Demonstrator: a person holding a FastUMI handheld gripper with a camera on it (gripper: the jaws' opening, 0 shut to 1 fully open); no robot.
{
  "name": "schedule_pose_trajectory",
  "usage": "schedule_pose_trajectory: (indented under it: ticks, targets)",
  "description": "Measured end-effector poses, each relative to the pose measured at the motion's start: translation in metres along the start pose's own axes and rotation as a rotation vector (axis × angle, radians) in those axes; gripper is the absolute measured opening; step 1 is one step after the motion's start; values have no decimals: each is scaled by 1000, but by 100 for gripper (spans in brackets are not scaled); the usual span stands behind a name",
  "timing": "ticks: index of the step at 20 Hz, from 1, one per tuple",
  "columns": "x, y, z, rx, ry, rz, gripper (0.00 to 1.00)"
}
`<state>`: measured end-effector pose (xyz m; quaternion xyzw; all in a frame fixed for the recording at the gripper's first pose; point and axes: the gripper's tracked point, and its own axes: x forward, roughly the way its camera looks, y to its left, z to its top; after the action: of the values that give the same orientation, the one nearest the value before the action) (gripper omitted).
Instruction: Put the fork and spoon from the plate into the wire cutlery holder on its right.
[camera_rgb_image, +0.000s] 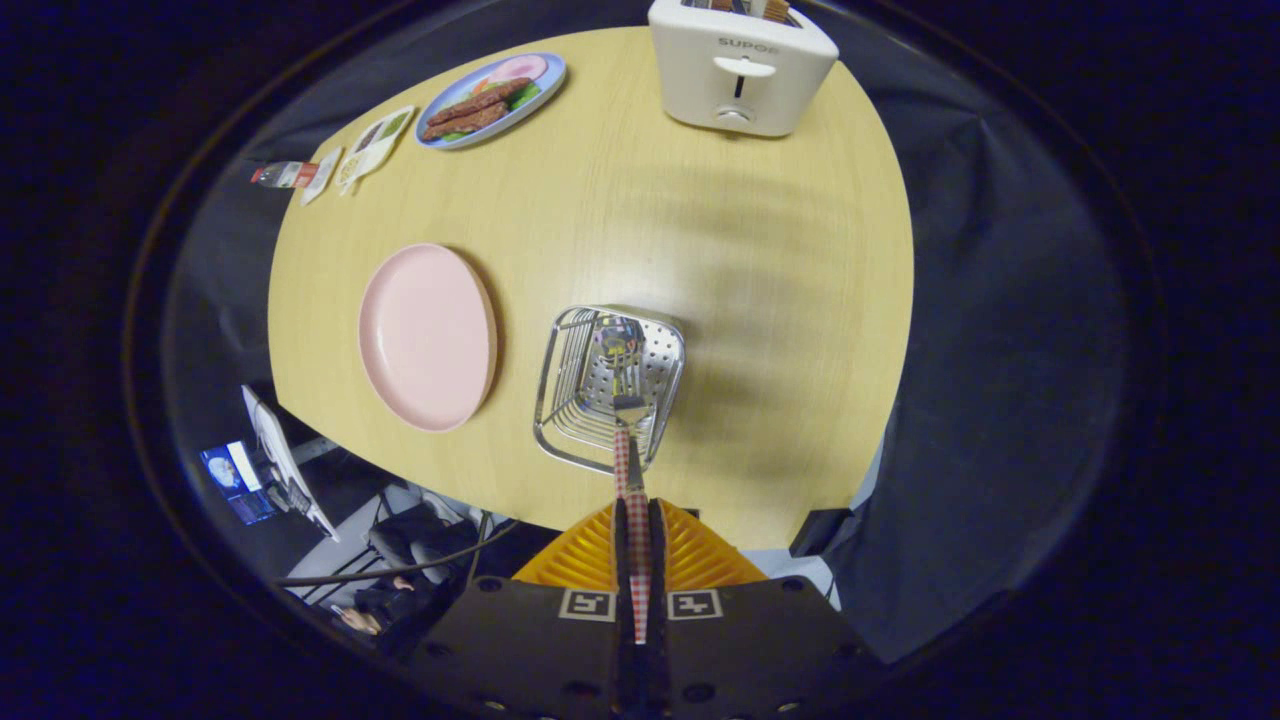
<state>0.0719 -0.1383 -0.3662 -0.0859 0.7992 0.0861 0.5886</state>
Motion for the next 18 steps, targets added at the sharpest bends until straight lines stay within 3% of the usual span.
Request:
schedule_pose_trajectory:
  ticks: [12,18]
  targets:
    - [5,7,24,36,-30,-38,11]
    - [-17,34,28,3,-199,-30,32]
